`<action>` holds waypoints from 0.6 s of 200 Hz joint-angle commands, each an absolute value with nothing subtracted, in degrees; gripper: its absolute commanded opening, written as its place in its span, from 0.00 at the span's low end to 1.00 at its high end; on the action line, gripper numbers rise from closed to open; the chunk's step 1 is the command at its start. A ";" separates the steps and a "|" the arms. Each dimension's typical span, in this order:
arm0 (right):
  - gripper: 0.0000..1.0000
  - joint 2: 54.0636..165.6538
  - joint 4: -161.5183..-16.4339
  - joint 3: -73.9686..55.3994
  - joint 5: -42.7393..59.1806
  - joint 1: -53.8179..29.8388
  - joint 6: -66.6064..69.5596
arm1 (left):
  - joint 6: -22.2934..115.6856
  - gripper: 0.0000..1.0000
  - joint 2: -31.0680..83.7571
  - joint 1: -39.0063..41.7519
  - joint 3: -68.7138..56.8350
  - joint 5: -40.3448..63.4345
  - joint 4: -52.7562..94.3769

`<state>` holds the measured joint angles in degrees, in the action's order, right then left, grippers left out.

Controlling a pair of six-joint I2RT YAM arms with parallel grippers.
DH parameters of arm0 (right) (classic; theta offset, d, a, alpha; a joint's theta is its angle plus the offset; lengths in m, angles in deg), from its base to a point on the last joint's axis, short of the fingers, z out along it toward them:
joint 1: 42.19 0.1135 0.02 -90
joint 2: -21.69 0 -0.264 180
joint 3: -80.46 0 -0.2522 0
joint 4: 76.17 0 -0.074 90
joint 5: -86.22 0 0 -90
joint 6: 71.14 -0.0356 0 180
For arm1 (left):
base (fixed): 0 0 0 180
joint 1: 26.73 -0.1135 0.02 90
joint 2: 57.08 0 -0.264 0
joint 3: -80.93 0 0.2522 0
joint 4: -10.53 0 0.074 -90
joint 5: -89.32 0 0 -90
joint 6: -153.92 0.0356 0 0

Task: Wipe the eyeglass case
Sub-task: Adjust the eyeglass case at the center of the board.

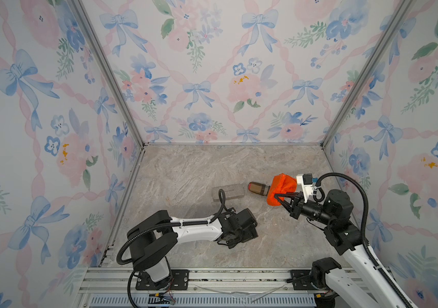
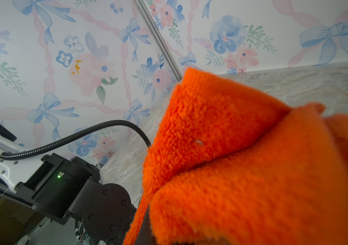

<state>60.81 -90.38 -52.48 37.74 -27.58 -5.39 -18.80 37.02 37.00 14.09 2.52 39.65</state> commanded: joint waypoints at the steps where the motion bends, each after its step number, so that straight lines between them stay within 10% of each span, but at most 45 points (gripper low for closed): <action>1: 0.00 60.64 -89.50 -52.97 37.44 -28.26 -6.49 | -14.54 0.92 37.66 36.69 11.53 4.72 39.35; 120: 0.00 71.58 -92.41 -45.17 35.91 -24.98 -4.44 | 48.82 0.87 18.90 28.87 18.38 -7.78 53.03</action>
<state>70.03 -90.77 -49.98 36.89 -26.64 -6.29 33.09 19.75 31.12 14.44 -3.19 50.84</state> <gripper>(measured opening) 0.087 0.868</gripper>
